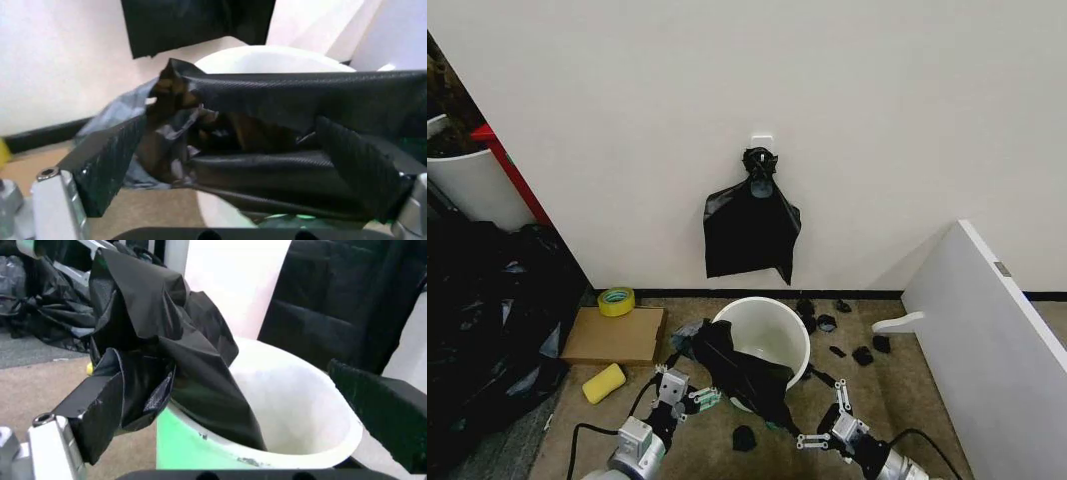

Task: Place the garbage bag over the trash bin.

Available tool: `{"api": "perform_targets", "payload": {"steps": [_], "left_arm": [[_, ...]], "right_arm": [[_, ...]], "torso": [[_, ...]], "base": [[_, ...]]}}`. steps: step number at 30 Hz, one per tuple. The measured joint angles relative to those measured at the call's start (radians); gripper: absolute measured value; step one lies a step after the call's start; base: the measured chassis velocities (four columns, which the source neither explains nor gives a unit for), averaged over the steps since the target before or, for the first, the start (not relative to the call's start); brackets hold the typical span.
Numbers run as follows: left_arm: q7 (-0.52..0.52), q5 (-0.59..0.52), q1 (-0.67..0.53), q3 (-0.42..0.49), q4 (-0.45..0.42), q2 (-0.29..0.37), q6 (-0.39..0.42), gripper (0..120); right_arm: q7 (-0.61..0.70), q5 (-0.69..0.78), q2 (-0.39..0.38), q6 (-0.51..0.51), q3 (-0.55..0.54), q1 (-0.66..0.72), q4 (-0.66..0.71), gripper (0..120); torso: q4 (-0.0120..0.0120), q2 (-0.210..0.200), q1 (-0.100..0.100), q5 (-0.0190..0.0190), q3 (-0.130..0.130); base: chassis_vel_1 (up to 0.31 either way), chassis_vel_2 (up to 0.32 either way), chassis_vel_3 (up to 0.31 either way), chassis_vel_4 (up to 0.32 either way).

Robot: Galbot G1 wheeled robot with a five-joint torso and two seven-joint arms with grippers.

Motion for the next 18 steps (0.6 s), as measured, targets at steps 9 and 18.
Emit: {"api": "perform_targets", "payload": {"steps": [9, 18], "left_arm": [[0.110, -0.028, -0.134, 0.069, 0.027, 0.032, 0.024, 97], [0.452, 0.260, -0.184, -0.046, 0.052, 0.296, -0.282, 93]], "right_arm": [[0.015, -0.006, -0.001, 0.008, 0.005, -0.007, 0.000, 100], [0.019, -0.013, 0.006, 0.010, 0.010, -0.009, -0.011, 100]], "torso": [[-0.0002, 0.000, 0.000, -0.0003, 0.000], [0.0001, 0.000, 0.000, 0.0002, 0.000]], "base": [[0.000, 0.000, 0.000, 0.000], [0.000, 0.000, 0.000, 0.000]]}}
